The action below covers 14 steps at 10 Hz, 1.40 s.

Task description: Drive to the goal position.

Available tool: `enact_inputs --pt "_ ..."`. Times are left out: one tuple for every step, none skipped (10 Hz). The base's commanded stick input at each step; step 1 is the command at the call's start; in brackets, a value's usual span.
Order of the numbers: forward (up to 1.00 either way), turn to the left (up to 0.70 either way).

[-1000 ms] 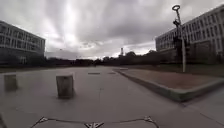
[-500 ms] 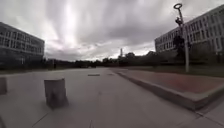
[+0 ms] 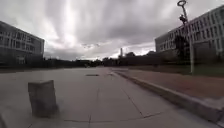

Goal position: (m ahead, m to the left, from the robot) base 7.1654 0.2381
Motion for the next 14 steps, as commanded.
enact_inputs --pt "0.70 0.00" --pt "0.70 0.00" --pt "0.70 0.00" --pt "0.70 0.00" --pt "0.70 0.00" --pt "0.70 0.00" --pt "0.70 0.00" --pt "0.70 0.00" --pt "0.70 0.00" --pt "0.70 0.00" --pt "0.70 0.00" --pt "0.70 0.00" --pt "0.70 0.14" --pt "0.70 0.00"
